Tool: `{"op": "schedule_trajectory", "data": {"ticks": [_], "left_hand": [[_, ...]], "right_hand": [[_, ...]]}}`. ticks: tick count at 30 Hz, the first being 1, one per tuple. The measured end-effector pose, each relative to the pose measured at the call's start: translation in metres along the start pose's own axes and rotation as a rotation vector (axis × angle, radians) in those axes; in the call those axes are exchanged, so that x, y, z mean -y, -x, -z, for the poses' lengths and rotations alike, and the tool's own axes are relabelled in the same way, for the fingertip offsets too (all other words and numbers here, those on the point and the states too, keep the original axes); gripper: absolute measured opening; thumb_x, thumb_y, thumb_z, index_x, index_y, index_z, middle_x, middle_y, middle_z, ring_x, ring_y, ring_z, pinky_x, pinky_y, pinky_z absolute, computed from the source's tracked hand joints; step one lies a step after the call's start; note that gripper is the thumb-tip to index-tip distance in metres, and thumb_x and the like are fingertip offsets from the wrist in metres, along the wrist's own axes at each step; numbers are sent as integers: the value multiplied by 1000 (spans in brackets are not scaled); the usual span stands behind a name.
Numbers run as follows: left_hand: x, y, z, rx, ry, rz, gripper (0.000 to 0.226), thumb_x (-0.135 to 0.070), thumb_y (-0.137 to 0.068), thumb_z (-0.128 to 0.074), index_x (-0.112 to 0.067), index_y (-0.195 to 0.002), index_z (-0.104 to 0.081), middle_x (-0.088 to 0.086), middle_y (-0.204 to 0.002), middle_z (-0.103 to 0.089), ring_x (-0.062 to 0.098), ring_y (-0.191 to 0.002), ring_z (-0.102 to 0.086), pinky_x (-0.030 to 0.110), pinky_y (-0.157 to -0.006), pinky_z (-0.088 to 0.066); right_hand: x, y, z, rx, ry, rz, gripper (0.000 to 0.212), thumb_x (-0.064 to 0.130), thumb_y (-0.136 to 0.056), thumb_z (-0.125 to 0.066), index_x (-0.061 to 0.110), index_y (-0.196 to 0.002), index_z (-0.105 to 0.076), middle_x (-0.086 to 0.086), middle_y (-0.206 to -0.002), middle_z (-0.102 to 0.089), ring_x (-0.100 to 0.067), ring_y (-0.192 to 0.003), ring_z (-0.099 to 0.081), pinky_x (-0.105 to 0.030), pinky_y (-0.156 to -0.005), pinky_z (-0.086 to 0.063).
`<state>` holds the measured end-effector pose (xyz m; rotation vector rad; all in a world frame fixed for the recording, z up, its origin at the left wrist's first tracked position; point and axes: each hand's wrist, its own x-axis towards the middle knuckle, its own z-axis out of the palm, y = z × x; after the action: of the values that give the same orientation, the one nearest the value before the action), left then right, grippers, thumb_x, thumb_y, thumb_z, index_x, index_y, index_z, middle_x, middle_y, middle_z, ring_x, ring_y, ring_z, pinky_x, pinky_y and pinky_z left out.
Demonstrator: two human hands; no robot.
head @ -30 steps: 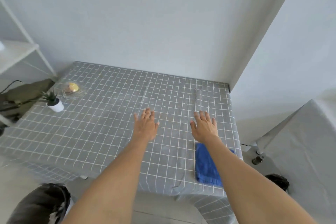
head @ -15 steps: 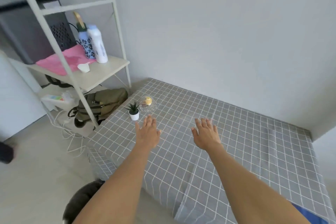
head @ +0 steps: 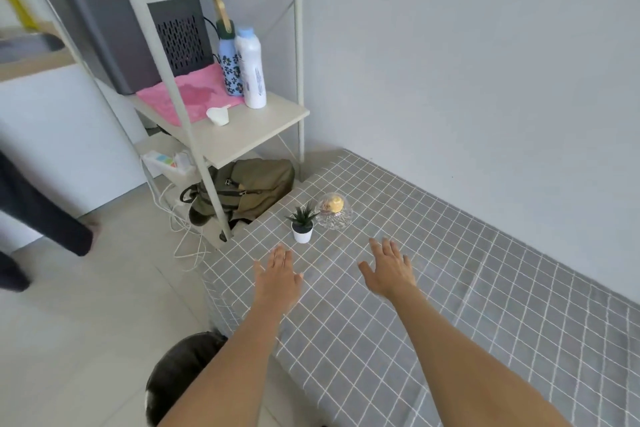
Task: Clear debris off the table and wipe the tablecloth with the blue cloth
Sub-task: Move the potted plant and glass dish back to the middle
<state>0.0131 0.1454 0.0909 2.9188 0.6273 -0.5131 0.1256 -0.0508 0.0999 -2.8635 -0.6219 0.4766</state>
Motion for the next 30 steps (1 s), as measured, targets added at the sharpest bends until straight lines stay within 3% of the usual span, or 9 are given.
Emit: {"op": "schedule_trajectory", "data": {"ticks": [7,15,19,22,25,30], "left_hand": [[-5,-46,-24,8,146,111,65,-43,-102,-19,-11,-151,10,8,-159,14,23,-147,8,50,-117,-4],[-12,-82,-45,-158,482,181,83,-59,-94,-31,-16,-152,9,2,-160,10,20,-147,5,43,-118,-2],[-19,-98,-55,-274,689,178,89,-57,-89,-49,-18,-153,-1,0,-160,-7,21,-147,-12,46,-119,-10],[-25,-111,-58,-376,832,204,89,-52,-84,-63,-18,-152,-15,1,-157,-24,23,-142,-26,46,-116,-24],[-28,-124,-62,-433,968,222,86,-53,-78,-68,-15,-146,-29,-1,-145,-44,19,-133,-41,33,-108,-36],[-32,-135,-62,-547,1091,203,76,-43,-80,-71,-16,-142,-35,-7,-135,-55,4,-125,-47,13,-101,-34]], "right_hand": [[-3,-81,-12,24,-13,62,72,52,-96,-37,24,-152,-2,-10,-160,0,-27,-147,1,-48,-119,-8],[7,-136,-27,-68,-169,117,97,68,-81,-51,32,-150,7,-3,-160,9,-26,-147,0,-47,-118,-9],[14,-160,-40,-78,-254,131,103,65,-77,-60,33,-150,5,-3,-160,7,-26,-147,-2,-50,-117,-15],[19,-178,-49,-100,-342,149,106,65,-73,-65,33,-150,0,-4,-160,-3,-29,-146,-9,-56,-112,-25],[22,-188,-57,-146,-420,179,110,67,-68,-69,34,-149,-2,-7,-159,-11,-33,-143,-19,-58,-104,-34],[20,-200,-66,-213,-471,253,115,67,-60,-73,32,-148,-9,-11,-156,-16,-35,-139,-28,-58,-96,-44]]}}
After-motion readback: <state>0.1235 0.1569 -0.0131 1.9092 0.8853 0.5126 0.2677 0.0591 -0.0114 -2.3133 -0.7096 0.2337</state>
